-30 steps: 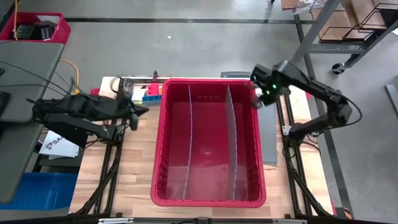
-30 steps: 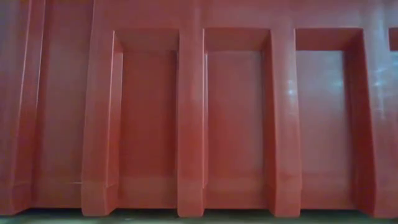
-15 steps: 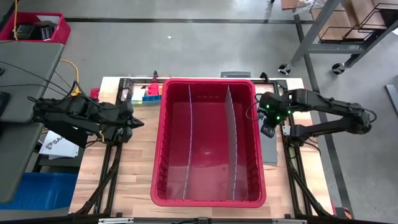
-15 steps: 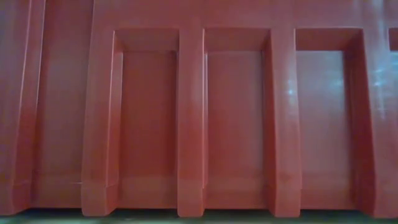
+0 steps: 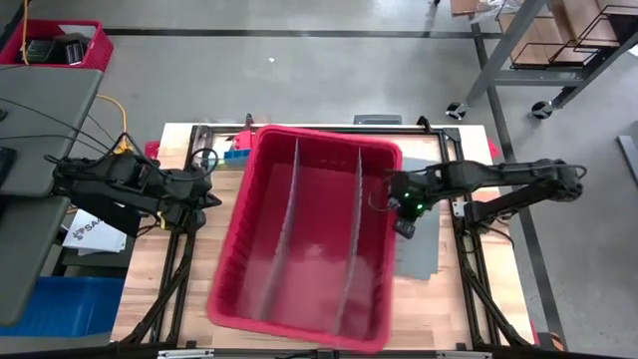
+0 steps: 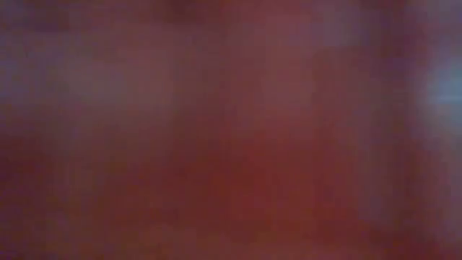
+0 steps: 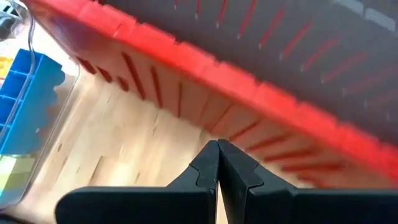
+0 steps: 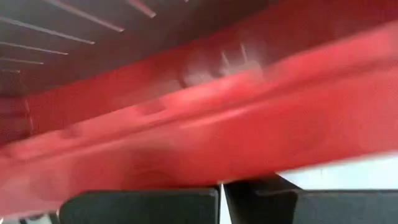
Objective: Sort blocks
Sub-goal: Assemble the bin divider into the red bin
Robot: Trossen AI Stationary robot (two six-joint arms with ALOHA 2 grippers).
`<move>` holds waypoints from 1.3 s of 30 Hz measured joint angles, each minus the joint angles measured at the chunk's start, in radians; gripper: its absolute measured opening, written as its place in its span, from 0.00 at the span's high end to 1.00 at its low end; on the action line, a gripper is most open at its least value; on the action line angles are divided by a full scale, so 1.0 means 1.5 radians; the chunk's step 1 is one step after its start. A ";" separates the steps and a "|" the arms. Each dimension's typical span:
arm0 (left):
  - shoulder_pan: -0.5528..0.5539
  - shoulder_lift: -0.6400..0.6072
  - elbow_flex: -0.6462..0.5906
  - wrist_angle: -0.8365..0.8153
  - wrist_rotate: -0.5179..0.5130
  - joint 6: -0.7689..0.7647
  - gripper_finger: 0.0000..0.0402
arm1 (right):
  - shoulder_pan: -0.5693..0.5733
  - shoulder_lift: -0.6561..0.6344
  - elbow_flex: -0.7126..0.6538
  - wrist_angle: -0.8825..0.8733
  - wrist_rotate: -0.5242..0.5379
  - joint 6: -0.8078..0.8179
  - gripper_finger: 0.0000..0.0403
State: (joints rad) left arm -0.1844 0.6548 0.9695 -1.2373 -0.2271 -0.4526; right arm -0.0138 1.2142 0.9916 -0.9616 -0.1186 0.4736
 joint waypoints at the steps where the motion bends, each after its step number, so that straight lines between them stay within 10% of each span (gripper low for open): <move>1: 0.000 -0.007 0.000 -0.001 0.000 0.001 1.00 | 0.008 0.011 0.000 0.024 -0.003 0.005 1.00; 17: 0.000 -0.028 -0.025 -0.124 -0.087 -0.284 1.00 | 0.055 0.002 0.131 -0.151 0.141 0.121 1.00; 22: -0.027 -0.022 -0.134 -0.006 0.021 -0.394 1.00 | 0.056 0.002 0.162 -0.193 0.153 0.119 1.00; 39: -0.153 0.133 -0.221 0.395 -0.029 -0.558 1.00 | -0.003 0.014 0.192 -0.248 0.313 0.132 1.00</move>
State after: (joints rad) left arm -0.4137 0.8539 0.6378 -0.6446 -0.2700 -1.2900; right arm -0.0188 1.2359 1.2797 -1.3341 0.3504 0.6710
